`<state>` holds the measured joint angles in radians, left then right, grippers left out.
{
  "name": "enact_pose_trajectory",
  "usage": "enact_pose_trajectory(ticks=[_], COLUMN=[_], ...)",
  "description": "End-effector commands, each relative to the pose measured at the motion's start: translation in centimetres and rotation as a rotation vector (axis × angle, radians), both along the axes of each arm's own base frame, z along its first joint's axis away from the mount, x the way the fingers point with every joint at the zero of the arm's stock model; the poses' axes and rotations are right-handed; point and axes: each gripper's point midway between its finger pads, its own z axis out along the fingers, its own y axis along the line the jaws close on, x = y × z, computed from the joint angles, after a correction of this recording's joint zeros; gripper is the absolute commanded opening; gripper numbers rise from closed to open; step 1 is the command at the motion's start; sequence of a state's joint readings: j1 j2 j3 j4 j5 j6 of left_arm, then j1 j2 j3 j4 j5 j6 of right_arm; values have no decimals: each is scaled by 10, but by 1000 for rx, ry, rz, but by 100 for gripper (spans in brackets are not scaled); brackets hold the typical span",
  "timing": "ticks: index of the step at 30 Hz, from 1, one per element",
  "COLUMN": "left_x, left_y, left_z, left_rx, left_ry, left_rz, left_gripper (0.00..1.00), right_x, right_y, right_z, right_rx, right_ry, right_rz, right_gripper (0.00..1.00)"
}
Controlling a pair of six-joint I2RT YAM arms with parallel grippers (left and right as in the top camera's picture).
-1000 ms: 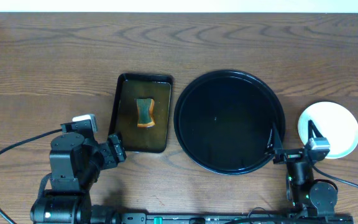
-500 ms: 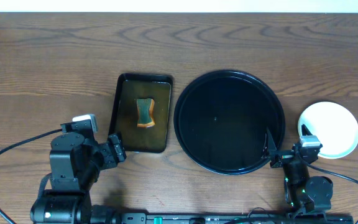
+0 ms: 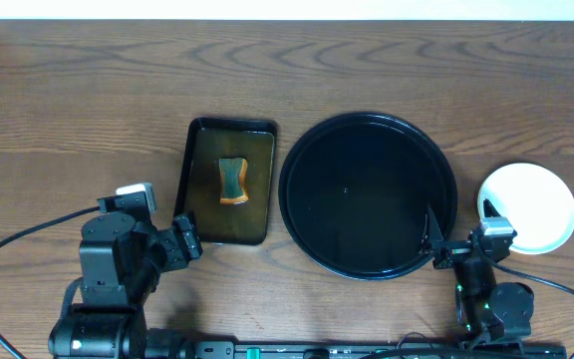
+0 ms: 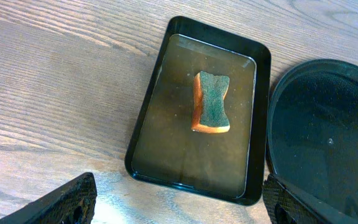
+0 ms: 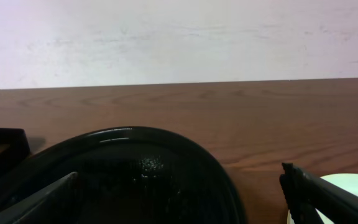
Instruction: Clean dirty plates on tray and stack at the side
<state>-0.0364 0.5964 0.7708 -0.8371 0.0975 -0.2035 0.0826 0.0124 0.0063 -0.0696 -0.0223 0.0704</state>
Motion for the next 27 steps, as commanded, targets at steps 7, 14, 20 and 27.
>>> enact_pose_trajectory(ticks=[7, 14, 20, 27], left_x=[0, -8, -11, 0], left_y=[2, 3, 7, 8], left_z=[-2, -8, -15, -36], left_rx=[23, 36, 67, 70], left_ry=[0, 32, -27, -221], left_rz=[-7, -8, -14, -3], left_gripper=[86, 97, 97, 97], right_x=[-1, -1, -1, -1], right_y=[2, 2, 2, 2], right_z=[0, 0, 0, 0], right_rx=[-12, -12, -12, -12], right_ry=[-3, -3, -3, -3], right_rz=[9, 9, 9, 9], right_gripper=[99, 99, 99, 99])
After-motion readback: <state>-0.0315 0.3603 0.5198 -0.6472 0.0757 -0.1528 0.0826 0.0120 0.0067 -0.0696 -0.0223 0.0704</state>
